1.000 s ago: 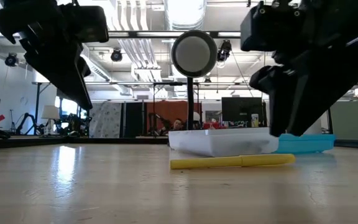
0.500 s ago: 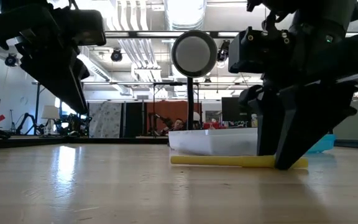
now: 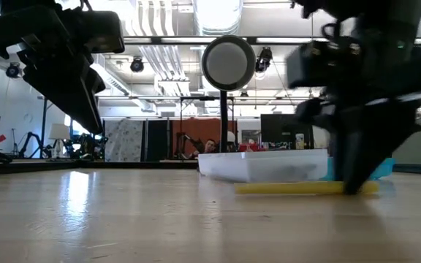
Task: Pick & place school supplies into a supply box
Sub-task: Put the yellow highlighter pen into the supply box
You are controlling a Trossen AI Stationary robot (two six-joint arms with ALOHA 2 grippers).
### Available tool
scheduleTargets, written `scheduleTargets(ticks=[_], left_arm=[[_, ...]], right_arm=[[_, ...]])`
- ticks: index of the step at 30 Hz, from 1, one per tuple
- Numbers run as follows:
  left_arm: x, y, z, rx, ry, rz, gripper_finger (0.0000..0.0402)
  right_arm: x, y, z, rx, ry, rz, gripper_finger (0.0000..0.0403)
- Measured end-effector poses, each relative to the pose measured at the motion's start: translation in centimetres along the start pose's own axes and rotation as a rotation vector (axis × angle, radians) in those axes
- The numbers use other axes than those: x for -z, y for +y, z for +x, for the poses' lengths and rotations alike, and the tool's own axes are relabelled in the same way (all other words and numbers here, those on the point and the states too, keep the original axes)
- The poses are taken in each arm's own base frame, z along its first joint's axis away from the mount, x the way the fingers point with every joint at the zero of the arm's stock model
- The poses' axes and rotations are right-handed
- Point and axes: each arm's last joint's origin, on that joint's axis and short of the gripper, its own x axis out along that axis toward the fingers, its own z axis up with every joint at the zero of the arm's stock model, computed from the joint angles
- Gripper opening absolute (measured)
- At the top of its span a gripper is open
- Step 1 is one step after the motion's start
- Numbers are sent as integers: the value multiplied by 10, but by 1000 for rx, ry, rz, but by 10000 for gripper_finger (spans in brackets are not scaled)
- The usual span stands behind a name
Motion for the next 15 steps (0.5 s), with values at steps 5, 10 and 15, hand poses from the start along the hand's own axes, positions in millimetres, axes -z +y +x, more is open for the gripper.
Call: scheduleTargets(ticks=[5, 10, 15], left_arm=[[0, 1, 0, -15, -11, 0, 85], [-2, 1, 0, -57, -54, -5, 85], [-6, 1, 0, -75, -107, -21, 85]], right_arm=[[6, -9, -56, -22, -42, 72, 31], [12, -37, -114, -1, -235, 443, 31], [19, -85, -121, 83, -377, 1006, 31]])
